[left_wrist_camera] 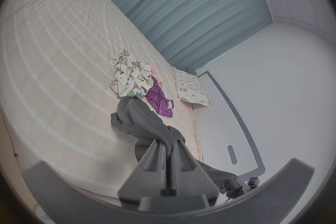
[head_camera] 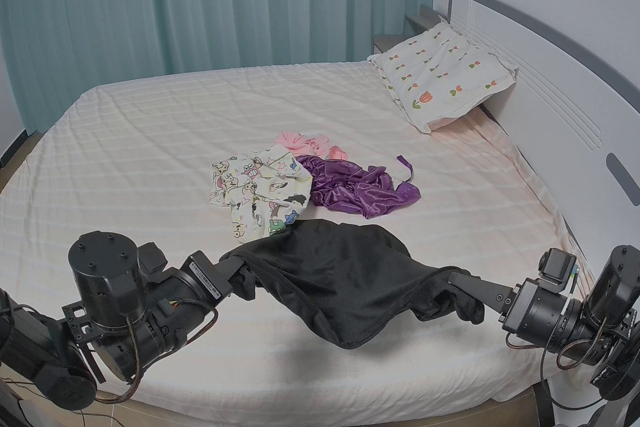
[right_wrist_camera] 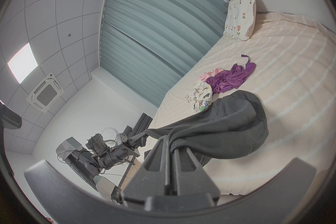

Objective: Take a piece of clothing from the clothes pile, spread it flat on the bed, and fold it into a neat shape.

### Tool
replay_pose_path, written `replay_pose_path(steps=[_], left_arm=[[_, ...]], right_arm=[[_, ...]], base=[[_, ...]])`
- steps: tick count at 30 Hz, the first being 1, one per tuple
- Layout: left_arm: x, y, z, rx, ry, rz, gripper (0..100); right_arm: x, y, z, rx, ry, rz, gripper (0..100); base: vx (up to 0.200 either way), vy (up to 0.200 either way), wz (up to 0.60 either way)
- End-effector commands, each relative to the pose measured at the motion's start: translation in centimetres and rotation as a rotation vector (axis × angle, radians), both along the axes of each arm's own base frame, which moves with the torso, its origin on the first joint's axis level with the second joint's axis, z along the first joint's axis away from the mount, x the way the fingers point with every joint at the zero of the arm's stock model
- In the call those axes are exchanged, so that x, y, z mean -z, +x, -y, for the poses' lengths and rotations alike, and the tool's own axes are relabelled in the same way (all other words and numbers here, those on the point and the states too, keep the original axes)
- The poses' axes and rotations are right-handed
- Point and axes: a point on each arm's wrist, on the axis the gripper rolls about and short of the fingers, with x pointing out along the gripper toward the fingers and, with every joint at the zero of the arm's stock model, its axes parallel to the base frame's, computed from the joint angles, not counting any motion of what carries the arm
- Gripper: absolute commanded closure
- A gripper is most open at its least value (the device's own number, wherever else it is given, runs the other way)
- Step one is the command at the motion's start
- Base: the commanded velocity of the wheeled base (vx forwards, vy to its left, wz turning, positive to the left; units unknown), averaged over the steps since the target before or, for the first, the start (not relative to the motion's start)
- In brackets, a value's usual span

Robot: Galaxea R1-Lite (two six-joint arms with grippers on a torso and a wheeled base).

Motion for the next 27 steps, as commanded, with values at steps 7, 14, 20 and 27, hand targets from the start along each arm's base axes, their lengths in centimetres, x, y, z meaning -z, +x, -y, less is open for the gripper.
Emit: replay_pose_path(steps=[7, 14, 20, 27], left_arm=[[-0.77, -0.53, -0.27, 0.009, -0.020, 0.024, 100], [-0.69, -0.66, -0.23, 0.016, -0.015, 0.020, 100], [-0.66, -0.79, -0.07, 0.024, -0.012, 0.018, 100], [-0.44, -0.70, 0.00, 0.025, -0.006, 0.009, 100]], right_arm=[[-0.24, 0.13, 0.24, 0.012, 0.009, 0.016, 100], [-0.37, 0.02, 0.28, 0.010, 0.012, 0.022, 100], [-0.28, 0.04, 0.22, 0.007, 0.010, 0.017, 100], [-0.16, 0.01, 0.13, 0.001, 0.008, 0.011, 100]], base=[[0.000, 0.200, 0.00], [0.000, 0.200, 0.00], [0.000, 0.200, 0.00], [0.000, 0.200, 0.00]])
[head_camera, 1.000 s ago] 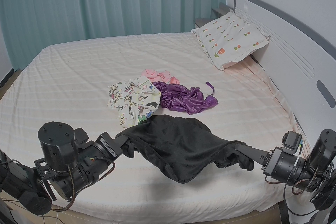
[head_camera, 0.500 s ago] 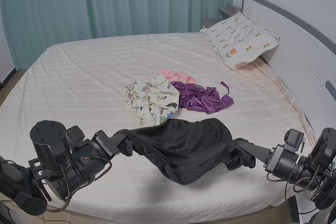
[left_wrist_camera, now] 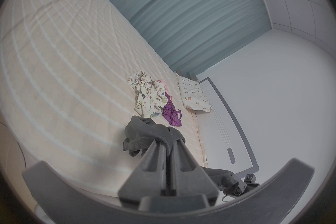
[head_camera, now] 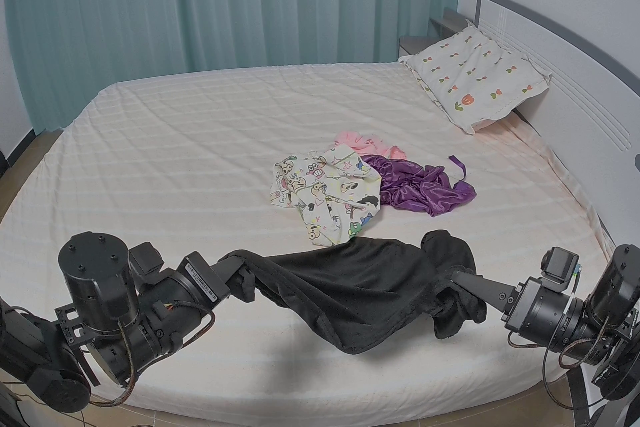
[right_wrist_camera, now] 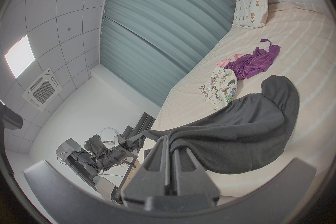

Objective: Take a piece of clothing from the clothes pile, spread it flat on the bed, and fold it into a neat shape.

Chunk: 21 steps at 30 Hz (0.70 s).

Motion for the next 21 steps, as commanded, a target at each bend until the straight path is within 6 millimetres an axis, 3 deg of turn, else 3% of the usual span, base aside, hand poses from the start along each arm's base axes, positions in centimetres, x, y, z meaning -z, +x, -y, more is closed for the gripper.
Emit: replay_pose_path(steps=[1, 21], left_arm=[[0.21, 0.08, 0.07, 0.001, 0.004, -0.009, 100], [0.66, 0.14, 0.17, 0.008, 0.020, -0.034, 100]], right_arm=[[0.09, 0.11, -0.09, -0.002, 0.001, 0.000, 100], [0.17, 0.06, -0.09, -0.006, 0.001, -0.006, 100]], base=[[0.000, 0.200, 0.00], [0.000, 0.200, 0.00]])
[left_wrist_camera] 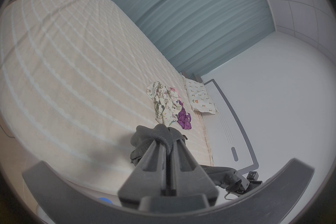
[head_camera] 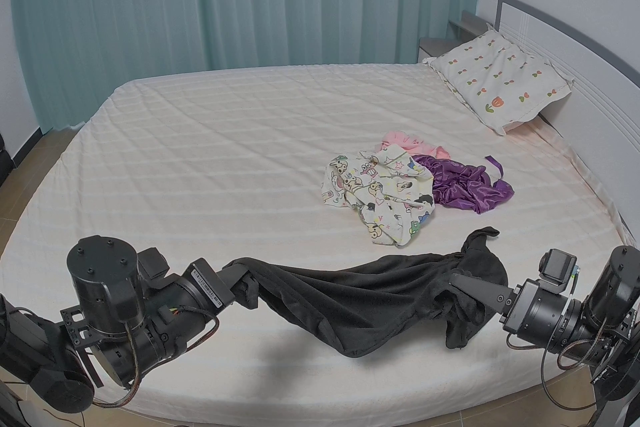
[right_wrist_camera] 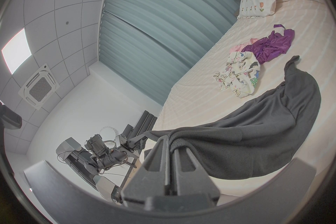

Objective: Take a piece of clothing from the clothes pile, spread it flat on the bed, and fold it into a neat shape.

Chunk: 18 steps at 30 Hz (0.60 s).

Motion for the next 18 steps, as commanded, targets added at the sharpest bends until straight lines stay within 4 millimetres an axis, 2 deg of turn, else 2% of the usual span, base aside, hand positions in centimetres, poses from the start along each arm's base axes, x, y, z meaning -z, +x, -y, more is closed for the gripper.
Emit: replay_pose_path(steps=[1, 17, 18], left_arm=[[0.09, 0.04, 0.02, 0.000, 0.002, -0.003, 100], [0.37, -0.18, -0.15, 0.001, 0.009, -0.013, 100], [0.41, -0.17, -0.14, 0.001, 0.010, -0.015, 100]], right_arm=[[-0.06, 0.04, -0.03, -0.001, 0.006, 0.006, 100], [0.03, 0.02, 0.02, -0.001, 0.004, 0.001, 100], [0.00, 0.01, 0.03, 0.000, 0.006, 0.001, 100]], base=[[0.000, 0.200, 0.00], [0.000, 0.200, 0.00], [0.000, 0.000, 0.00]])
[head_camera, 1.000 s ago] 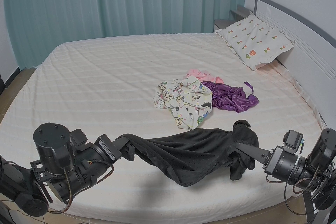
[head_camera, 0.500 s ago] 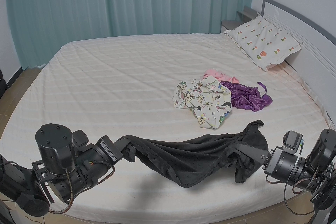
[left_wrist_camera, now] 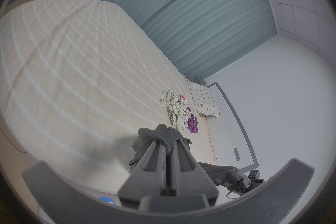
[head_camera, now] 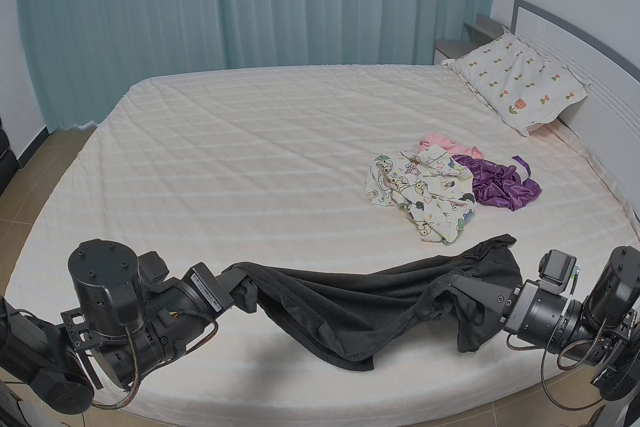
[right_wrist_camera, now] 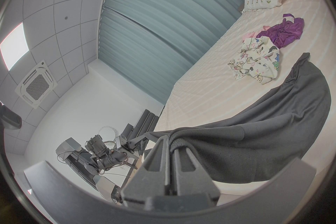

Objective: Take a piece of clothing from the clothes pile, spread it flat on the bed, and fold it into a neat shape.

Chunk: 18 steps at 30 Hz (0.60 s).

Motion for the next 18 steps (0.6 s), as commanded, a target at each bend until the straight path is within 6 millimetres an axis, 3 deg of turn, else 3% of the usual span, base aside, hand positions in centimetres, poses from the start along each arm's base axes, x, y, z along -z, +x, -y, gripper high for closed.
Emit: replay_pose_path(steps=[1, 18], left_arm=[[0.09, -0.01, -0.02, 0.000, 0.002, -0.003, 100], [0.49, -0.30, 0.41, 0.021, 0.014, -0.017, 100]], right_arm=[[-0.09, 0.02, 0.00, 0.000, 0.007, 0.008, 100], [0.11, 0.05, -0.02, 0.000, -0.004, 0.003, 100]], base=[[0.000, 0.000, 0.00], [0.000, 0.000, 0.00]])
